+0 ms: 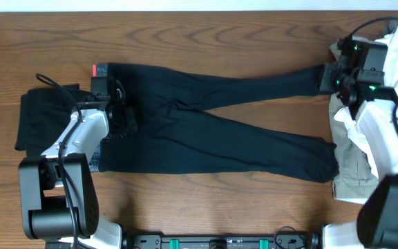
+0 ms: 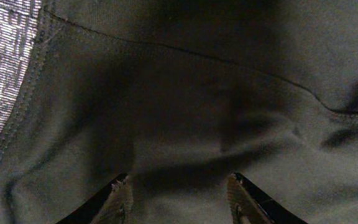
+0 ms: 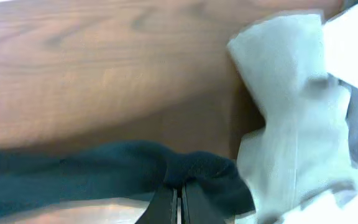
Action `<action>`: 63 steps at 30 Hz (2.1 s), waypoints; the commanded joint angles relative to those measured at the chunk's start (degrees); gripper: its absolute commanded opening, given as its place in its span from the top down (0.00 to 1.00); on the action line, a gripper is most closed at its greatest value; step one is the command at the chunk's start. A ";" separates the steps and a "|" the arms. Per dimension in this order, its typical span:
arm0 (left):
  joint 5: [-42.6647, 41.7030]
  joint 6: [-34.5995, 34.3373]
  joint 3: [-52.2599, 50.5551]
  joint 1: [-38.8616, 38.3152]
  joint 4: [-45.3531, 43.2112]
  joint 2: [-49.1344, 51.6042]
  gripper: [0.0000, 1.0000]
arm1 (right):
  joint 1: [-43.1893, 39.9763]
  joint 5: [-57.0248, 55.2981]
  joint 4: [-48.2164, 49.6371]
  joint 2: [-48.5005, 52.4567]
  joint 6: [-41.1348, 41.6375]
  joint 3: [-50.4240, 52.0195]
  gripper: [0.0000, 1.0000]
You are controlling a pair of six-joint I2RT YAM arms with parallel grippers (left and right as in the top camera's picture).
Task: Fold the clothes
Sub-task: 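Adjust the grips on waistband and leg ends to smooth the pants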
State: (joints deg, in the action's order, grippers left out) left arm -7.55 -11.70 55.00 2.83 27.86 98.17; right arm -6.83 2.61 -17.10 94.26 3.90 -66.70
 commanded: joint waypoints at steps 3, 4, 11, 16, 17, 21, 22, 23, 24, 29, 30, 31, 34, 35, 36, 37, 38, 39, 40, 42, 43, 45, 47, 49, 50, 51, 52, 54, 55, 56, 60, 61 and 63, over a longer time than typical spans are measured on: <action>-0.13 0.96 0.24 -0.02 0.04 0.22 0.48 | -0.22 -6.25 8.31 8.22 8.50 -0.15 0.93; -0.13 0.96 0.24 -0.02 0.04 0.22 0.48 | -0.26 -6.25 10.05 9.64 9.16 -0.17 0.82; -0.13 0.98 0.24 -0.02 0.13 0.22 0.48 | -0.61 -6.01 16.00 18.97 11.93 -1.09 0.51; -0.13 0.98 0.24 -0.02 0.09 0.22 0.48 | -0.59 -0.90 13.16 17.40 7.72 -1.14 0.55; -0.13 0.98 0.24 -0.02 0.09 0.22 0.48 | -0.59 1.22 12.17 16.68 6.12 -1.14 0.57; -0.11 0.98 0.24 -0.02 -0.11 0.20 0.48 | -0.13 4.81 8.00 13.99 2.14 -1.14 0.65; -0.11 1.01 0.26 -0.02 -0.44 0.20 0.49 | 0.11 4.92 6.99 13.46 1.11 -1.14 0.66; -0.13 1.01 0.26 -0.02 -1.01 0.17 0.49 | 0.26 4.90 5.97 13.05 0.55 -1.14 0.68; -0.11 1.03 0.26 -0.02 -1.68 0.07 0.49 | 0.31 4.92 5.05 12.87 0.26 -1.14 0.70; -0.13 0.98 0.26 -0.02 -4.87 -1.01 0.48 | 0.24 0.63 -0.87 13.49 0.28 -1.11 0.70; -0.15 0.98 0.26 -0.02 -5.35 -1.22 0.48 | 0.26 -0.55 -1.18 13.70 0.26 -1.11 0.69; -0.15 0.98 0.26 -0.02 -6.03 -1.33 0.49 | 0.24 -1.20 -1.40 13.70 0.20 -1.11 0.69; -0.17 0.98 0.26 -0.02 -7.96 -1.53 0.48 | 0.26 -1.29 -1.40 13.70 -1.01 -1.11 0.69; -0.20 0.98 0.26 -0.02 -8.81 -1.53 0.49 | 0.26 -1.29 -1.51 13.70 -1.01 -1.11 0.69; -0.20 0.98 0.26 -0.04 -9.44 -1.53 0.49 | 0.26 -1.29 -1.70 13.70 -1.01 -1.11 0.69; -0.20 0.96 0.26 -0.02 -10.32 -1.51 0.48 | 0.26 -1.27 -1.90 13.73 -1.01 -1.11 0.69; -0.17 0.96 0.26 -0.04 -11.17 -1.51 0.49 | 0.26 -1.18 -1.95 13.73 -1.01 -1.11 0.69; -0.20 0.98 0.26 -0.04 -12.39 -1.51 0.48 | 0.26 -1.09 -1.88 13.73 -1.03 -1.11 0.68; -0.17 0.96 0.26 -0.04 -13.55 -1.51 0.48 | 0.26 -1.09 -1.77 13.73 -1.01 -1.11 0.68; -0.17 0.98 0.26 -0.02 -16.06 -1.51 0.48 | 0.33 -0.59 -1.77 13.73 -1.03 -1.11 0.70; -0.17 0.98 0.26 -0.02 -16.98 -1.51 0.49 | 0.44 0.68 -1.77 13.73 -1.27 -1.11 0.71; -0.15 1.01 0.26 -0.02 -18.86 -1.51 0.49 | 0.87 4.79 -1.70 13.64 -3.54 -1.11 0.71; -0.13 1.42 0.26 -0.02 -21.05 -1.36 0.49 | 1.57 5.99 -1.31 13.64 -4.44 -1.14 0.68; -0.13 1.64 0.26 -0.02 -23.06 -1.01 0.49 | 2.19 4.46 -0.94 13.64 -4.44 -1.14 0.66; -0.13 1.64 0.26 -0.02 -23.76 -0.66 0.49 | 2.40 3.91 -0.87 13.64 -4.42 -1.14 0.64; -0.13 1.64 0.26 -0.02 -24.17 -0.26 0.49 | 2.54 3.65 -0.87 13.64 -4.42 -1.14 0.60; -0.13 1.64 0.26 -0.02 -24.30 0.15 0.49 | 2.58 3.58 -0.85 13.64 -4.42 -1.14 0.59; -0.15 1.64 0.24 -0.02 -24.06 1.33 0.50 | 2.58 3.61 -0.72 13.70 -4.42 -1.11 0.59; -0.17 1.62 0.24 -0.02 -23.69 1.84 0.50 | 2.56 3.58 -0.74 13.79 -4.42 -1.11 0.59; -0.15 1.64 0.24 -0.02 -23.08 2.36 0.50 | 2.56 3.56 -0.76 13.94 -4.44 -1.11 0.59; 0.09 1.88 0.24 -0.02 -19.93 5.01 0.50 | 2.51 3.37 -0.70 15.39 -4.44 -1.11 0.58; 0.76 1.92 0.24 -0.02 -19.41 5.66 0.50 | 2.51 3.39 -0.52 15.69 -4.42 -1.11 0.58; 1.84 2.05 0.24 -0.02 -18.36 6.78 0.49 | 2.51 3.39 -0.04 16.46 -4.42 -1.11 0.57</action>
State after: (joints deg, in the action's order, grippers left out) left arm -7.25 -10.52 55.00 2.83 8.80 103.39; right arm -4.62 5.98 -17.45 109.08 0.43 -67.07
